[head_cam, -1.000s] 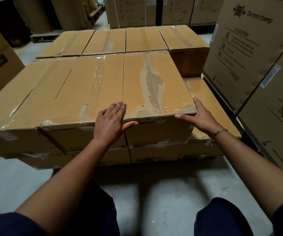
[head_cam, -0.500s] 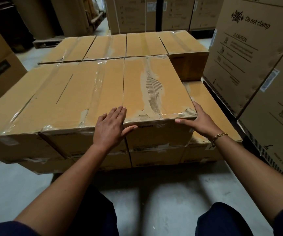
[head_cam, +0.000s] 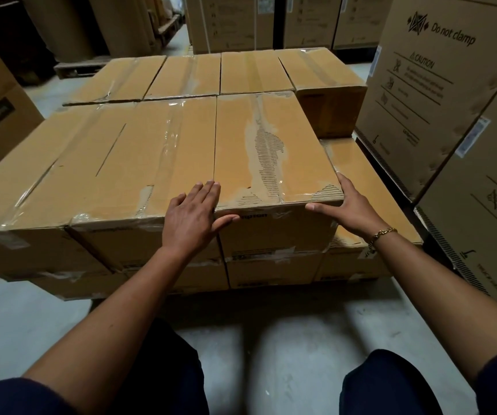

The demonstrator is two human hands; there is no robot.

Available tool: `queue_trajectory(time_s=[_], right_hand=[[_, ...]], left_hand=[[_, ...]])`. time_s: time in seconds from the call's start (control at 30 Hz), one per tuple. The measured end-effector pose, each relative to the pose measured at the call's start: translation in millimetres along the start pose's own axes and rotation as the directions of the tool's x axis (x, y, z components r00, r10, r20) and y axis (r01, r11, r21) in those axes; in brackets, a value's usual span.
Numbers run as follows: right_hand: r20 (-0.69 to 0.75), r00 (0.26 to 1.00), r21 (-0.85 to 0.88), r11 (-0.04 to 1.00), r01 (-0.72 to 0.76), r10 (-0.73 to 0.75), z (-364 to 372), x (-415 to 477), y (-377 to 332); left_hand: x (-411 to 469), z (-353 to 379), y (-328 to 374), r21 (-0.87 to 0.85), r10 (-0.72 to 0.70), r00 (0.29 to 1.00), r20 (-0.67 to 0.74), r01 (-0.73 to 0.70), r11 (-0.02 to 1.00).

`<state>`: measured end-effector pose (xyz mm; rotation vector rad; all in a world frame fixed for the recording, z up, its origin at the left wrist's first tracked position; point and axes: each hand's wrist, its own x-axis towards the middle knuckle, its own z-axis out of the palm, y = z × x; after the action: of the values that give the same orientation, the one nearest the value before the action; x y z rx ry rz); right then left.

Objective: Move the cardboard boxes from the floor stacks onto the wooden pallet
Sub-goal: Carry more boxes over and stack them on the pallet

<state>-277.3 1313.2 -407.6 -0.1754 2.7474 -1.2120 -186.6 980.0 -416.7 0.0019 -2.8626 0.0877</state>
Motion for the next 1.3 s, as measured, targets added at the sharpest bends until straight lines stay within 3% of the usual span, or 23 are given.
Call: queue_trajectory(time_s=[0.77, 1.03, 1.2, 1.3], right_hand=[[0.028, 0.999, -0.072, 0.997, -0.036, 0.038, -5.1, -3.6, -10.2], [0.059, 0.997, -0.116, 0.992, -0.04, 0.048, -12.1, -4.8, -21.1], [-0.015, 0.999, -0.317, 0.948, 0.026, -0.032, -17.4, -1.9, -45.0], [0.031, 0.994, -0.444, 0.889, 0.112, -0.109, -24.8, -4.5, -78.3]], left_hand=[[-0.1, -1.2, 0.3, -0.016, 0.0, 1.0, -0.001, 0.0, 1.0], [3.8, -13.9, -2.2, -0.069, 0.024, 0.998, 0.066, -0.02, 0.997], [15.0, -40.3, -3.5, -0.179, -0.019, 0.994, 0.108, 0.038, 0.983], [21.5, -72.8, -8.5, -0.197, -0.033, 0.99, 0.14, 0.061, 0.979]])
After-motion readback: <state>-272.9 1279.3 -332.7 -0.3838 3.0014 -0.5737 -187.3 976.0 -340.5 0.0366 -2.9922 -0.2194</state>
